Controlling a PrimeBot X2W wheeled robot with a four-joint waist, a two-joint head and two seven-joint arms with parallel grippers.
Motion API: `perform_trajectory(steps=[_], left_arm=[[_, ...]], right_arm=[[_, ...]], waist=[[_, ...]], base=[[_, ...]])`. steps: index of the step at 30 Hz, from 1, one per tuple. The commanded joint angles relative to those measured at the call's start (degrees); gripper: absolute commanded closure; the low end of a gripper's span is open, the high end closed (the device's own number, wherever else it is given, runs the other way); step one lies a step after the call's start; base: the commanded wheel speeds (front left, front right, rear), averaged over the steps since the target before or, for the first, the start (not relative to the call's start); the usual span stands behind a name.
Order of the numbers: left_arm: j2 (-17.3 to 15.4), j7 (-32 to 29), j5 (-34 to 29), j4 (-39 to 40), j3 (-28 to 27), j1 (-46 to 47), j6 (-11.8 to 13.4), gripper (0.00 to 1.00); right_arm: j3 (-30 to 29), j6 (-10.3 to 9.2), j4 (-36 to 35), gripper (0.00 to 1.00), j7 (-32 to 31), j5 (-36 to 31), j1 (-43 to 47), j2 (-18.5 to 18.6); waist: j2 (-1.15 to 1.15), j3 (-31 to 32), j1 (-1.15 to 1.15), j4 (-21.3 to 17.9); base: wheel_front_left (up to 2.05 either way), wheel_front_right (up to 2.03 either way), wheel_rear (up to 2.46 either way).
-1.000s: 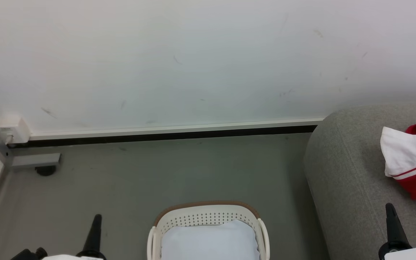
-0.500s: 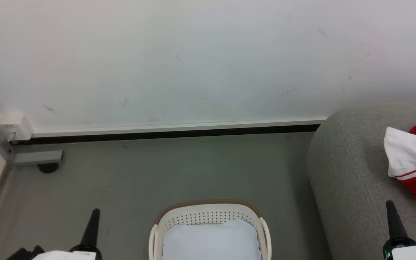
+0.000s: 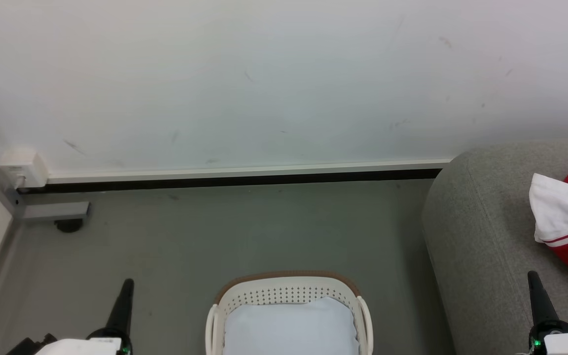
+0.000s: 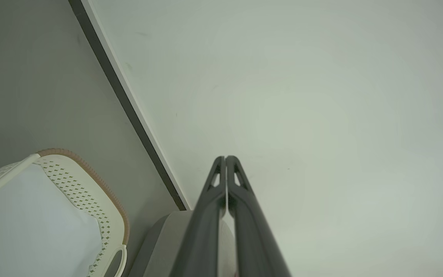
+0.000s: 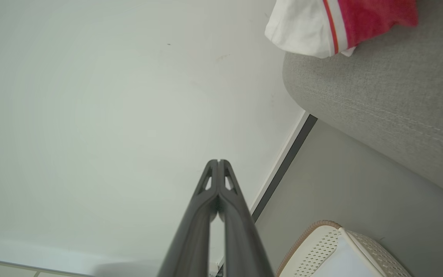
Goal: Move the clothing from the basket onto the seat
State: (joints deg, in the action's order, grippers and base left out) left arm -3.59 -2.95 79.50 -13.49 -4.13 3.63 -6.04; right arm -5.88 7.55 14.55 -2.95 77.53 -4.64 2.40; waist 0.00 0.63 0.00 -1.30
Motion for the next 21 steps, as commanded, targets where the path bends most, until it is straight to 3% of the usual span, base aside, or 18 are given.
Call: perform_trajectory(steps=[1, 21], left_arm=[[0.02, -0.15, 0.76, 0.17, -0.37, 1.06, -0.44, 1.0], [0.44, -2.52, 8.64, -0.34, -1.84, 2.27, -1.22, 1.0]], right_arm=[[-0.2, -0.08, -0.56, 1.0, -0.11, 0.92, -1.07, 0.56], [-0.58, -0.1, -0.63, 1.0, -2.49, 10.08, -1.51, 0.65]], waist=[[0.0, -0.01, 0.0, 0.02], [0.0, -0.49, 0.0, 0.79]], base=[[0.0, 0.0, 0.0], [0.0, 0.0, 0.0]])
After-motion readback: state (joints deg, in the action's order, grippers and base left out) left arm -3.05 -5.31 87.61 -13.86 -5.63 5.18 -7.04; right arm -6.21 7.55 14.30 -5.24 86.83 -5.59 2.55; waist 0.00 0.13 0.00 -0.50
